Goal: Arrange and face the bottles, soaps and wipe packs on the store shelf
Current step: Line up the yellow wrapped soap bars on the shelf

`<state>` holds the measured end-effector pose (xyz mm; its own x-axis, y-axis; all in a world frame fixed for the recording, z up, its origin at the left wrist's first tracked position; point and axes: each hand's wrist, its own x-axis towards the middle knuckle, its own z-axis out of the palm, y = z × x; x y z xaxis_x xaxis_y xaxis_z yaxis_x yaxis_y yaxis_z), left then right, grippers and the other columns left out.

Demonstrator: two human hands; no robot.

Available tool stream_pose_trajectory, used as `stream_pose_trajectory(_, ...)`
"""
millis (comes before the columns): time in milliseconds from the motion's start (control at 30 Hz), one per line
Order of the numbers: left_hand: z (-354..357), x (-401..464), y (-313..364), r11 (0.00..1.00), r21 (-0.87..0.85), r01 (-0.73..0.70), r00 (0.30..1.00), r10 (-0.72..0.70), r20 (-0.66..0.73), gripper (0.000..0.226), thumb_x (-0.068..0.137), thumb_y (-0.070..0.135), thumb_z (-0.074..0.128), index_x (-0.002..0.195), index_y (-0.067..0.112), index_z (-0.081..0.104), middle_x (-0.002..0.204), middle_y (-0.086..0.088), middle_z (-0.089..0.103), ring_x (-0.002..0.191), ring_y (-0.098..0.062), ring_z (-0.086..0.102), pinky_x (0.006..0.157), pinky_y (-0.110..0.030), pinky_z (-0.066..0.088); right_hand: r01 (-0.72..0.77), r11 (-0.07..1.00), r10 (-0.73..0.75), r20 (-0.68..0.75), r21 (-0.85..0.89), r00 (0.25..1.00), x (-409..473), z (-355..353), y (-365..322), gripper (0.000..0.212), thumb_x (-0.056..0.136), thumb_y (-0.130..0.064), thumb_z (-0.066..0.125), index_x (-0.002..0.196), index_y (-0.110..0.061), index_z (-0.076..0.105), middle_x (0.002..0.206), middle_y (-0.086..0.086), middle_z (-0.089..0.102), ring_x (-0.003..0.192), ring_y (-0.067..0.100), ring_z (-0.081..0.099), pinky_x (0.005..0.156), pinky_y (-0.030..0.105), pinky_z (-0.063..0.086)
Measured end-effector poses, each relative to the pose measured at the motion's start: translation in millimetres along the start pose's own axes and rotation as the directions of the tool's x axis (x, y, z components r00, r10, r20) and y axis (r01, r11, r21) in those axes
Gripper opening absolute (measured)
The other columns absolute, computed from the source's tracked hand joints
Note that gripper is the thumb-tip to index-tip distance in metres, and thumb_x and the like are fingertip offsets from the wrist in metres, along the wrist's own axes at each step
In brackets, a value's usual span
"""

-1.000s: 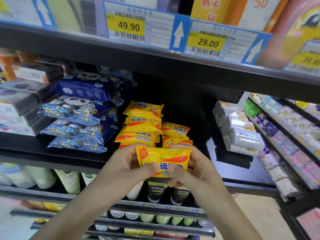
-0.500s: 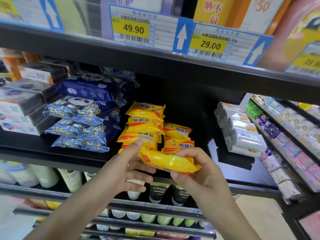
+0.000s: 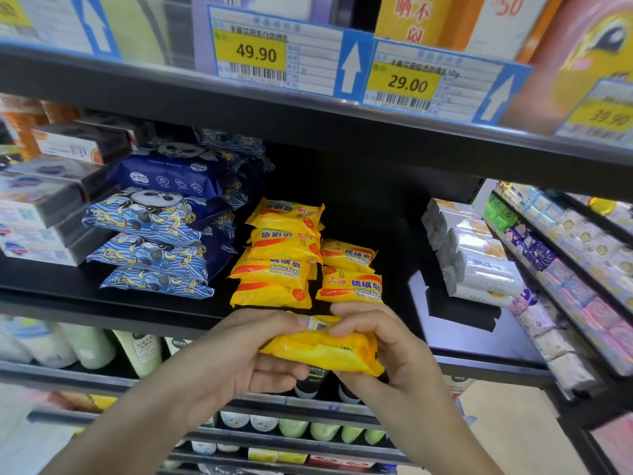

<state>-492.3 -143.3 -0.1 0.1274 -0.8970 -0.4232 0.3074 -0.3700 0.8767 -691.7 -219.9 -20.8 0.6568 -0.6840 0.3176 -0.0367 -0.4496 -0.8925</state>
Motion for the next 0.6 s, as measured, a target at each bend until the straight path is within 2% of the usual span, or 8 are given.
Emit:
stream_pose_trajectory(133,-2.7,3.6,-3.9,0.998,0.031,-0.046,0.998,0.047,-0.043,0.031,0.084,0.023,0.079,0.111,0.008,0.075,0.087,-0.013,0.077,0.069,-0.021,0.074,0.057,-0.025,0.06,-0.078,0.996,0.08,-0.052,0.03,0.995,-2.5,-2.8,4.0,0.065,0.089,0.003,0.075,0.137,-0.038,0.055,0.14,-0.005,0.059,0.116,0.025,0.066,0.092,0.038,0.057)
stream_pose_trajectory(200,-5.1,2.6,-4.4,0.994,0.073,-0.086,0.995,0.089,-0.046,0.031,0.079,0.026,0.085,0.108,0.018,0.079,0.101,-0.008,0.08,0.082,-0.02,0.077,0.06,-0.026,0.06,-0.122,0.992,0.124,-0.116,0.025,0.985,-2.0,-5.3,7.3,0.068,0.093,0.01,0.066,0.132,-0.044,0.056,0.138,-0.009,0.06,0.107,0.025,0.069,0.089,0.043,0.058)
stream_pose_trajectory(267,-5.5,3.5,-4.5,0.986,0.112,-0.125,0.99,0.132,-0.057,0.033,0.077,0.029,0.087,0.109,0.024,0.079,0.107,-0.003,0.079,0.092,-0.017,0.076,0.065,-0.027,0.06,-0.168,0.985,0.174,-0.162,0.05,0.971,-0.1,-8.8,7.3,0.068,0.096,0.013,0.056,0.125,-0.048,0.06,0.132,-0.01,0.064,0.101,0.024,0.07,0.083,0.044,0.059)
stream_pose_trajectory(367,-2.7,3.7,-4.6,0.974,0.144,-0.175,0.98,0.186,-0.069,0.023,0.088,0.025,0.076,0.111,0.025,0.075,0.104,0.001,0.08,0.095,-0.015,0.075,0.069,-0.029,0.06,-0.229,0.956,0.262,-0.187,0.181,0.947,3.2,-14.4,5.3,0.043,0.102,-0.004,0.056,0.116,-0.044,0.067,0.119,-0.006,0.072,0.099,0.022,0.072,0.078,0.034,0.059)
stream_pose_trajectory(433,-0.5,3.5,-4.7,0.967,0.156,-0.202,0.973,0.216,-0.08,0.022,0.091,0.022,0.072,0.113,0.025,0.073,0.105,0.003,0.08,0.095,-0.013,0.076,0.07,-0.029,0.061,-0.274,0.931,0.317,-0.164,0.239,0.934,5.5,-17.2,5.8,0.022,0.102,-0.025,0.06,0.115,-0.04,0.069,0.117,-0.001,0.074,0.103,0.027,0.072,0.085,0.041,0.062)
stream_pose_trajectory(467,0.4,3.0,-4.4,0.962,0.166,-0.218,0.968,0.234,-0.085,0.023,0.092,0.021,0.072,0.114,0.025,0.072,0.105,0.004,0.08,0.095,-0.014,0.076,0.071,-0.029,0.061,-0.295,0.922,0.337,-0.142,0.252,0.931,5.9,-18.3,5.6,0.018,0.1,-0.035,0.064,0.116,-0.039,0.069,0.118,0.002,0.074,0.105,0.03,0.072,0.088,0.048,0.061)
stream_pose_trajectory(533,1.3,2.6,-3.8,0.953,0.183,-0.242,0.961,0.261,-0.088,0.024,0.091,0.021,0.073,0.114,0.027,0.07,0.106,0.004,0.079,0.097,-0.015,0.076,0.074,-0.03,0.061,-0.318,0.91,0.356,-0.106,0.266,0.928,6.9,-19.1,2.6,0.026,0.093,-0.049,0.069,0.116,-0.038,0.07,0.118,0.004,0.074,0.106,0.033,0.071,0.089,0.05,0.061)
stream_pose_trajectory(600,1.1,2.6,-4.3,0.944,0.192,-0.269,0.955,0.287,-0.074,0.026,0.089,0.023,0.075,0.113,0.029,0.071,0.105,0.004,0.079,0.098,-0.016,0.076,0.076,-0.032,0.062,-0.336,0.902,0.368,-0.075,0.271,0.927,7.4,-18.7,-1.1,0.035,0.083,-0.054,0.068,0.114,-0.04,0.071,0.113,0.001,0.074,0.102,0.03,0.071,0.084,0.041,0.063)
